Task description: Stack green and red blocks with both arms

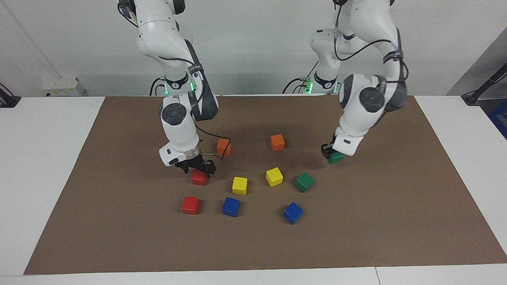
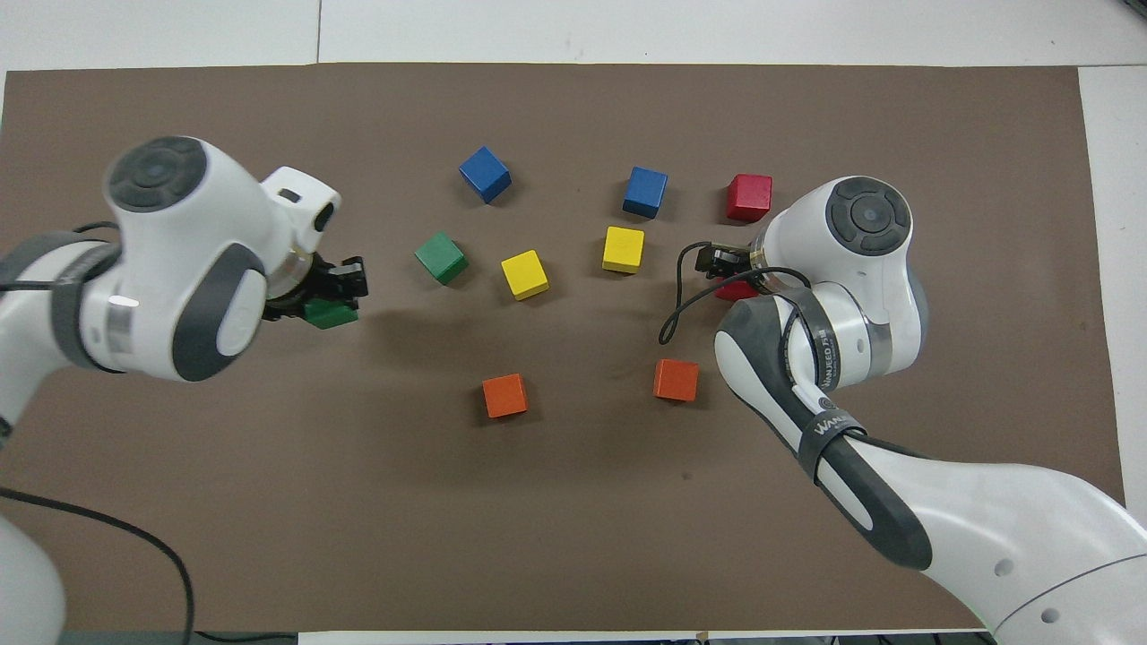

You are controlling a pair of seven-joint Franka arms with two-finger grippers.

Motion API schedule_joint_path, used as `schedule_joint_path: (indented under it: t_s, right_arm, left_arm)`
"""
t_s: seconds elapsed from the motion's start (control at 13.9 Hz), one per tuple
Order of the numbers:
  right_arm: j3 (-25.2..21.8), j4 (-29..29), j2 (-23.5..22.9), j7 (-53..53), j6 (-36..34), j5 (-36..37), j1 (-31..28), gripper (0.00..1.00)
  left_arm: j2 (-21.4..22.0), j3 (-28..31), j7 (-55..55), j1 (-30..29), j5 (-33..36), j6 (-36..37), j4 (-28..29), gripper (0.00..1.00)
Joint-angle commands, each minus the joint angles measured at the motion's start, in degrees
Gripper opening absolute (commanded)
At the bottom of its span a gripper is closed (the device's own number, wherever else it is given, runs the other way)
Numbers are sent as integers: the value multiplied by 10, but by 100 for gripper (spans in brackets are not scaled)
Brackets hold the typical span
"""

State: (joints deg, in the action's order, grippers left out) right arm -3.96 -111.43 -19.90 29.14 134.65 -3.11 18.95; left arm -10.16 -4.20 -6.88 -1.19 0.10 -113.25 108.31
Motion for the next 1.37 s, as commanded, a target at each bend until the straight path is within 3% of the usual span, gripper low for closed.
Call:
schedule_joint_path:
  t_s: [0.0,0.07,0.14,0.22,0.29,0.58,0.65,0.72,0.87,0.94,1.08,1.3]
  right_arm:
    - [-1,-26,-6,6,46,-6,1,88]
    - [-1,-26,-8,7,48,-6,2,80]
    - [-1,-26,-8,8,48,-6,2,56]
    - [-1,-25,-8,8,47,-6,1,18]
    - [-1,-22,-8,7,45,-5,1,0]
    - [-2,7,-4,-4,19,-2,-9,0]
    - [-3,13,4,-22,5,0,-15,0]
    - [-4,19,17,-49,-10,0,-30,0]
    - [-4,13,48,-141,-37,0,-78,0]
    - [-4,8,58,-192,-48,0,-104,0]
    - [-3,-6,65,-272,-50,0,-152,0]
    - [-4,-23,69,-321,-37,0,-189,0]
  left_arm:
    - [-22,-5,88,-32,0,-51,14,0]
    - [-34,-5,102,-47,0,-69,20,0]
    - [-41,-5,105,-54,0,-80,27,0]
    - [-47,-5,103,-54,0,-96,36,0]
    - [-50,-5,96,-51,0,-108,44,0]
    - [-50,-5,81,-48,0,-143,76,0]
    - [-50,-5,81,-47,0,-142,76,37]
    - [-50,-5,80,-46,0,-140,71,99]
    - [-52,-6,81,-48,0,-118,28,100]
    - [-61,-6,55,-40,-6,-67,-23,100]
    - [-113,-6,-126,21,-5,13,-153,100]
    - [-156,-5,-346,110,-5,32,-216,100]
